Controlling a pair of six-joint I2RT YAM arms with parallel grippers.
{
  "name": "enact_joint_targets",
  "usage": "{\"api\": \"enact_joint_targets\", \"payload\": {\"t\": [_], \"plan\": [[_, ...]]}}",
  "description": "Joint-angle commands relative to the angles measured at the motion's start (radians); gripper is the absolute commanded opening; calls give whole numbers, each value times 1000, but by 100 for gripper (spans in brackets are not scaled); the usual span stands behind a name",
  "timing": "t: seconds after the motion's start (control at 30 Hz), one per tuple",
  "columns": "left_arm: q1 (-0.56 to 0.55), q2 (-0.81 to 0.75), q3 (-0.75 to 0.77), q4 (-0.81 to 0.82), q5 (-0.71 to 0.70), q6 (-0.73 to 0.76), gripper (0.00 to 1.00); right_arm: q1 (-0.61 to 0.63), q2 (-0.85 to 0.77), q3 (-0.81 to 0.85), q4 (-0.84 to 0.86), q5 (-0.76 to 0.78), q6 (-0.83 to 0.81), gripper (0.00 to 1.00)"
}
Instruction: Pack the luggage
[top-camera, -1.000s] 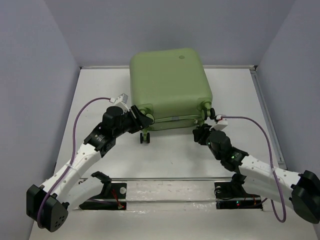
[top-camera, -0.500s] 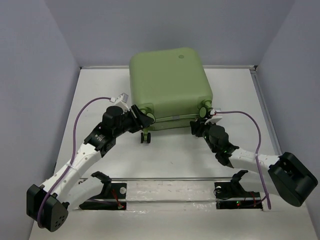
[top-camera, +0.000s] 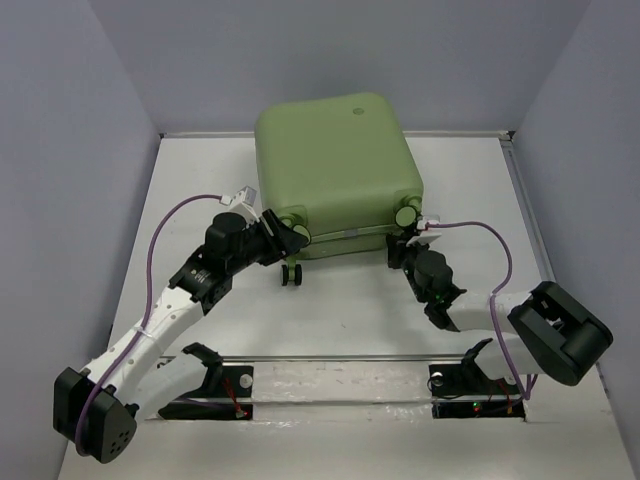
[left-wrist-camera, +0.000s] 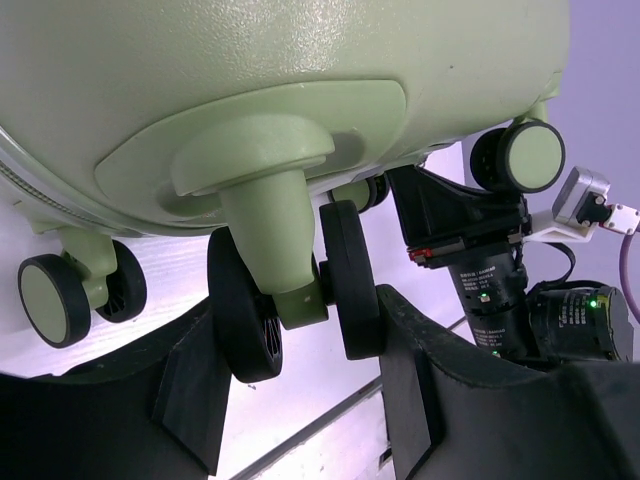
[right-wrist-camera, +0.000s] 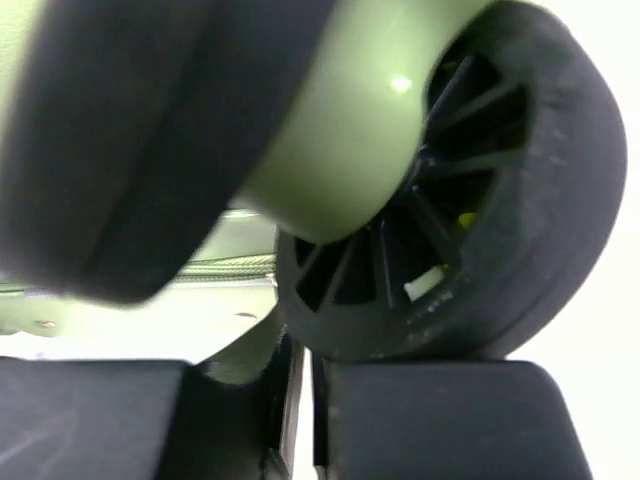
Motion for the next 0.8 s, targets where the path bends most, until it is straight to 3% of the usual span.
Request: {"api": "enact_joint_targets", "payload": {"t": [0.0,0.13,0.33,0.47,0.63,0.77], "plan": [[-31,-64,42,309,194,79,6,-5,15,10,321,8,23,7],[-31,-53,32,320,186,79,6,17,20,-15,348,-24,74,7],[-32,-24,43,369,189,59,6,237,83,46,305,22,51,7],[-39,8,81,404,215,39,6,393,216,167,246,59,45,7],[-45,49,149,441,278,-4,6,592,438,381,191,-21,13,7],[-45,53,209,450,303,-38,6,605,540,479,283,-195,105,7]]}}
